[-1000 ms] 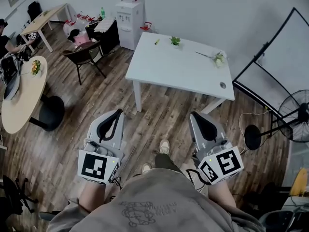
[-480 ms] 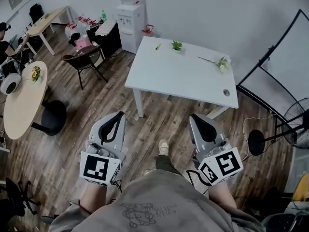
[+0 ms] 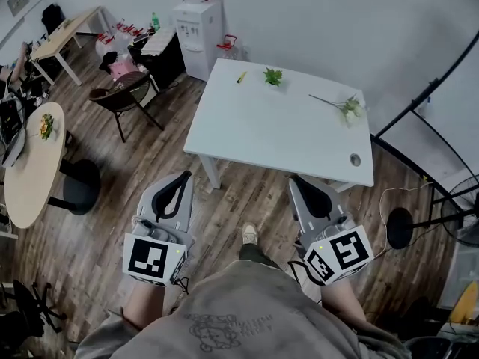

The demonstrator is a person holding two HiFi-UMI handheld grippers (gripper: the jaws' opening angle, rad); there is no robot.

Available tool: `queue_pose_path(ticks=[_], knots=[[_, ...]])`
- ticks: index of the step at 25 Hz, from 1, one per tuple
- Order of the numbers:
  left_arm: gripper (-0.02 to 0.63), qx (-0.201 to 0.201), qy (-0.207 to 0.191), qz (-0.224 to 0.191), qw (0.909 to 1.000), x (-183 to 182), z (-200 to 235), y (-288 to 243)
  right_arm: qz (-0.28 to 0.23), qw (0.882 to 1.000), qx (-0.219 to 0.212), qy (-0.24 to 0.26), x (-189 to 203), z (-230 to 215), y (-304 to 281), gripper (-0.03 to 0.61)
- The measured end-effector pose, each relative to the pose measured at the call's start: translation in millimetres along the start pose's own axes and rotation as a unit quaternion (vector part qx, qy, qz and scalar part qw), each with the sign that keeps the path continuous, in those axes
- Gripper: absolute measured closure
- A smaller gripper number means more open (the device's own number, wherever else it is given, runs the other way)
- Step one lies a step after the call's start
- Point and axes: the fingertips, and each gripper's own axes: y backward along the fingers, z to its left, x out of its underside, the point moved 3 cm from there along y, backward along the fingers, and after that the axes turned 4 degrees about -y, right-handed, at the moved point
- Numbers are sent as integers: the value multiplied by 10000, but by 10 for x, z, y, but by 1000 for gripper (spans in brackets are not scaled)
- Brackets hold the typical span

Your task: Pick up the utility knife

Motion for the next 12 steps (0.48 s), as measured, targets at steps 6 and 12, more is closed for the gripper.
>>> queue_pose_path(ticks=[6,12], knots=[[614,-37,16,197,9998,38,105,-659,50,9999,-90,-94,-16,-532,-418,549],[614,-28,-17,234,9997,-35,168,-1214,172,9996,-182,-131,-4,-1003,-725,549]])
